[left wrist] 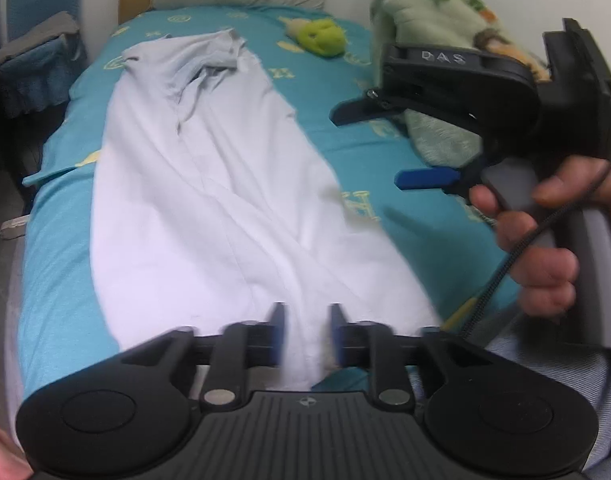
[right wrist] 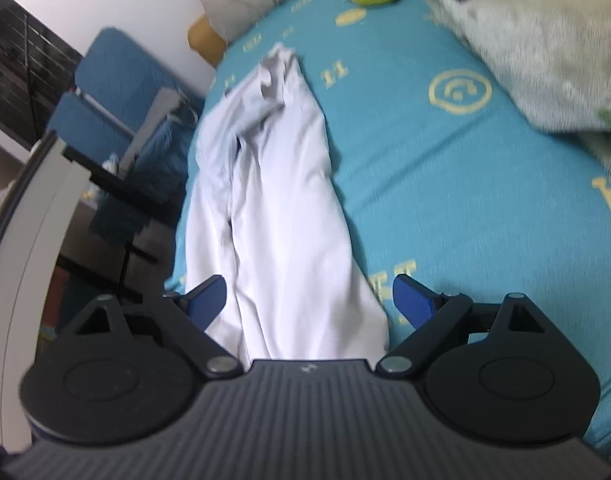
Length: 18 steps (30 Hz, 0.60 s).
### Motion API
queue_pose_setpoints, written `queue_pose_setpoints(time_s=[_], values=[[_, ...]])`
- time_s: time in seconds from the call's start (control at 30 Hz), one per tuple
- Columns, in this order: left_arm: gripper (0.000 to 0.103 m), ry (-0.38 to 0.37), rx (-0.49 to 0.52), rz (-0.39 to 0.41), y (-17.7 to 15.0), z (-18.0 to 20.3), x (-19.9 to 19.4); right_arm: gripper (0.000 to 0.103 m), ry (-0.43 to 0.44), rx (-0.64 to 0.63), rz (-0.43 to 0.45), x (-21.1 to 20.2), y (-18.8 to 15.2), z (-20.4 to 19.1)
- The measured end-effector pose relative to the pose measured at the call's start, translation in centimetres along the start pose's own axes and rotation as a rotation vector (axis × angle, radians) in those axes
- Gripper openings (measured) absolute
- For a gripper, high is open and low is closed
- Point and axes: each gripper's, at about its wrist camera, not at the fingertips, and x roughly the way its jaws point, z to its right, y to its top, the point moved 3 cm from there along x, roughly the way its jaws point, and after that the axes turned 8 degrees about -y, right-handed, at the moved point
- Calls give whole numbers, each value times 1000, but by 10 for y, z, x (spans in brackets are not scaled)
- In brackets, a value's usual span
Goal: Fold clothes
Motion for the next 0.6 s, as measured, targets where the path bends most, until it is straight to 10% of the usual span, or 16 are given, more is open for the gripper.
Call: queue_pose_setpoints(time_s=[0.13, 0.37, 0.6], values=[[85, -2, -210, 119, 2, -45, -25, 91, -45, 17, -92, 14, -10, 7], [87, 111, -658, 101, -3, -133, -12, 92, -90, 50, -192, 29, -24, 14], [89, 143, -673, 18, -4, -140, 0, 92, -46, 31, -273, 29, -36, 7]])
